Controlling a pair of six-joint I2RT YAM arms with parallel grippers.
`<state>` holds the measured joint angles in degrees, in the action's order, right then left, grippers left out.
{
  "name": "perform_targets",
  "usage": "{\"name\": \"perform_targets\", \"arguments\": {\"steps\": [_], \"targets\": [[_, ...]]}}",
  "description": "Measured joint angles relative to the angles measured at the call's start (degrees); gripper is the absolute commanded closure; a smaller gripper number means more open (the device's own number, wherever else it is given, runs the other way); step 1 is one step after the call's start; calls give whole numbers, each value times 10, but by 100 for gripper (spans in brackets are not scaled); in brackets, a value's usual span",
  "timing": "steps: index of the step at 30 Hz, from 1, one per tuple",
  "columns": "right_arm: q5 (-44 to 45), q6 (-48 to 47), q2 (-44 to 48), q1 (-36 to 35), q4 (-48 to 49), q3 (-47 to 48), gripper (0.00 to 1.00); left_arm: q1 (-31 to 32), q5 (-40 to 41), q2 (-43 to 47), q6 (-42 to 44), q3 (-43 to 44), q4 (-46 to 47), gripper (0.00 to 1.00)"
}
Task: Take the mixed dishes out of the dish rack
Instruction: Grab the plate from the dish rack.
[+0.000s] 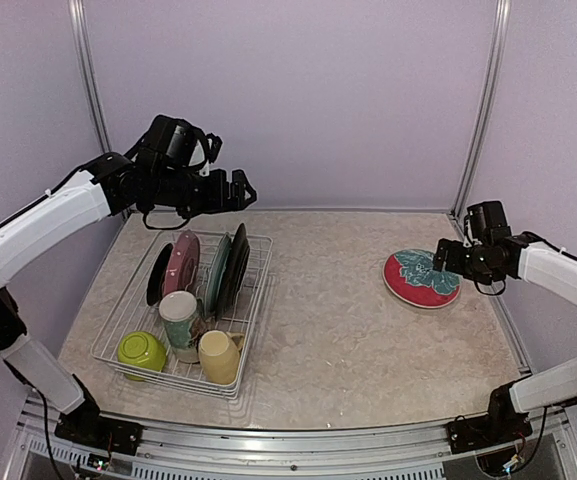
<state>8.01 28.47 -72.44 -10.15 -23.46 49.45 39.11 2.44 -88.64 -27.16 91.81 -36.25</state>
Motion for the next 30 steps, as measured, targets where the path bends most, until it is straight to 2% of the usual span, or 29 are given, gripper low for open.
{"name": "perform_targets", "arguments": {"steps": [5, 8, 11, 20, 26, 30], "targets": [[31, -12, 24, 0, -12, 1, 0, 51, 64, -30, -33, 18, -46, 1], [31, -19, 19, 0, -30, 6, 1, 100, 124, -37, -48, 21, -61, 2], [23, -20, 19, 0, -37, 7, 1, 129, 149, -42, -65, 21, -68, 2], [-31, -11, 26, -1, -29, 13, 1, 127, 212, -59, -75, 21, -77, 1], [-53, 0, 20, -9, -15, 19, 0, 122, 219, -91, -73, 21, -79, 18], [-65, 4, 21, -17, -5, 19, 1, 109, 215, -111, -71, 21, -83, 26]]}}
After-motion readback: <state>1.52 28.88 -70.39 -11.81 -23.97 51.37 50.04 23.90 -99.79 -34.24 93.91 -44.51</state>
